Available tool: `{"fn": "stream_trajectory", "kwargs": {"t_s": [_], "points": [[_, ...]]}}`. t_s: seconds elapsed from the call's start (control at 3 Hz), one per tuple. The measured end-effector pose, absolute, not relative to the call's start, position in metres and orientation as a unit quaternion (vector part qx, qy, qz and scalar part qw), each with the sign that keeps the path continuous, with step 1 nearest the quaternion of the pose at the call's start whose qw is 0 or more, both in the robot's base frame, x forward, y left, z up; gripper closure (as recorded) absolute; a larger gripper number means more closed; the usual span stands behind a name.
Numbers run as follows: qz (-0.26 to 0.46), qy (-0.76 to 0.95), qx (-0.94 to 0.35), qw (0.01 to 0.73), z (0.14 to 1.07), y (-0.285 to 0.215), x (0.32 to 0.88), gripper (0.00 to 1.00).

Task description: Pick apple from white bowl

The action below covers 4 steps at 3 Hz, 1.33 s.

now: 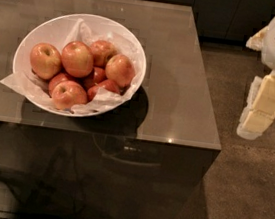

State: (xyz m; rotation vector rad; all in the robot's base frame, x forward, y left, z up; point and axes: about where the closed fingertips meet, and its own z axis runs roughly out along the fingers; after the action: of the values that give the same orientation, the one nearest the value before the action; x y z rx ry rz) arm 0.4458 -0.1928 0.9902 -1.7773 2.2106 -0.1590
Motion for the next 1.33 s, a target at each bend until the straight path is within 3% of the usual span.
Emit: {"fn": "stream_trajectory", "kwargs": {"t_s": [1.0,1.33], "points": [[-0.056,0.689,-0.701,0.176,1.057,-0.085,0.467,0.00],[-0.064,0.686,-0.697,0.197,1.065,-0.081,0.472,0.00]]}}
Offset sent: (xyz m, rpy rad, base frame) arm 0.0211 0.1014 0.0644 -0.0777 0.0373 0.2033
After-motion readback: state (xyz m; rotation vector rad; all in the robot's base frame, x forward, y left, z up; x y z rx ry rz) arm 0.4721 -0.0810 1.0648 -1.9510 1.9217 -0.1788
